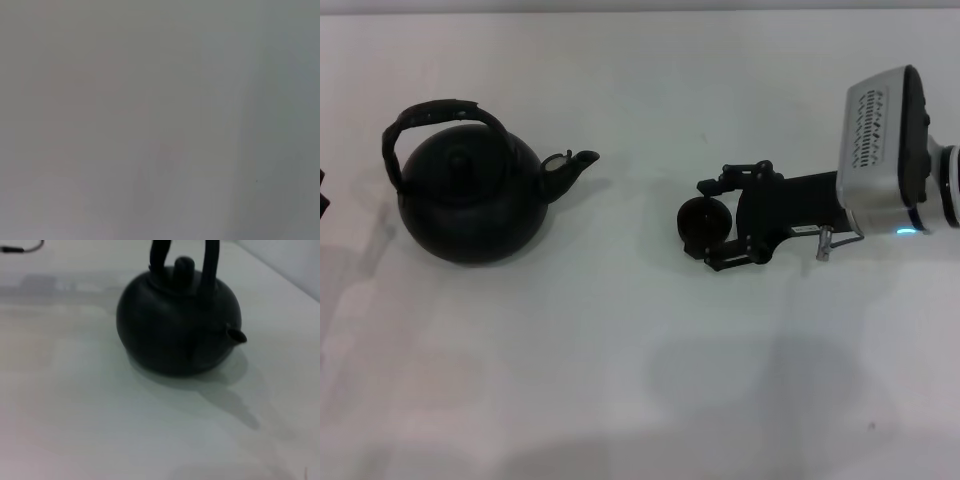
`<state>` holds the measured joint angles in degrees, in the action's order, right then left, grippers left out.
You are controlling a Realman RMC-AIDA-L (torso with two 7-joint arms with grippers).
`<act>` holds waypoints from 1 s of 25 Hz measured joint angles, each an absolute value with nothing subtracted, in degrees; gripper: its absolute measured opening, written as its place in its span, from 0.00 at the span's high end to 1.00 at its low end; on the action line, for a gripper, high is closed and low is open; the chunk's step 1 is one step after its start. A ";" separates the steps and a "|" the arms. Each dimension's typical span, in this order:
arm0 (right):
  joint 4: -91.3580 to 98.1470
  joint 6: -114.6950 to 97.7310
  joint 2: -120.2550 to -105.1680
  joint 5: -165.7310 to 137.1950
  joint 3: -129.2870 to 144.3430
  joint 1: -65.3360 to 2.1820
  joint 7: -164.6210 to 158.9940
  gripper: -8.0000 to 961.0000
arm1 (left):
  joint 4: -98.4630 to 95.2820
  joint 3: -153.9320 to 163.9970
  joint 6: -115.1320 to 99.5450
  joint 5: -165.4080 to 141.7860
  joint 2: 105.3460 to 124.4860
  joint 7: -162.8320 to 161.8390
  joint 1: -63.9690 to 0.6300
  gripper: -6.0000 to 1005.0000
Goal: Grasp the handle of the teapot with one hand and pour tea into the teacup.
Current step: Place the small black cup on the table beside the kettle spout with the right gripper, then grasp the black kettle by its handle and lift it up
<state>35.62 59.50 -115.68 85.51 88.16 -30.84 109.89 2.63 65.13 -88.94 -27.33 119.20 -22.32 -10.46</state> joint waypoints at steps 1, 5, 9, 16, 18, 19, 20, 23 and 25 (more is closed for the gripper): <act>35.72 60.02 -115.62 85.62 87.99 -30.82 109.91 0.14 | 2.63 65.16 -88.94 -27.33 119.19 -22.32 -10.45 0.14; 36.10 62.29 -115.49 85.77 86.93 -30.70 109.93 0.12 | 2.63 65.77 -88.95 -27.33 119.18 -22.32 -10.45 0.14; 36.26 65.41 -115.40 85.79 84.24 -30.24 110.61 0.11 | 2.63 67.97 -89.36 -27.35 119.17 -22.32 -10.52 0.14; 36.67 73.08 -115.02 85.77 74.55 -28.15 112.93 0.10 | 2.50 72.63 -90.01 -27.49 119.04 -22.52 -12.07 0.14; 36.98 74.13 -114.99 85.76 72.82 -27.45 113.48 0.11 | 2.49 72.98 -90.02 -27.85 119.05 -22.66 -12.72 0.14; 37.16 74.41 -114.98 85.75 72.29 -27.14 113.68 0.11 | 2.47 73.18 -90.03 -28.07 119.05 -22.74 -13.04 0.14; 37.25 74.55 -115.01 85.75 71.96 -26.85 113.86 0.11 | 2.47 73.50 -90.03 -28.36 119.05 -22.79 -13.47 0.14; 37.34 74.75 -115.08 85.74 71.69 -26.45 114.19 0.11 | 2.46 73.82 -89.58 -28.58 119.11 -22.82 -14.47 0.14; 37.35 74.81 -115.15 85.74 71.66 -26.34 114.28 0.11 | 2.50 73.70 -88.87 -28.53 119.23 -22.89 -14.89 0.14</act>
<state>37.35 74.81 -115.15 85.74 71.66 -26.34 114.28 2.50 73.70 -88.87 -28.53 119.23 -22.89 -14.89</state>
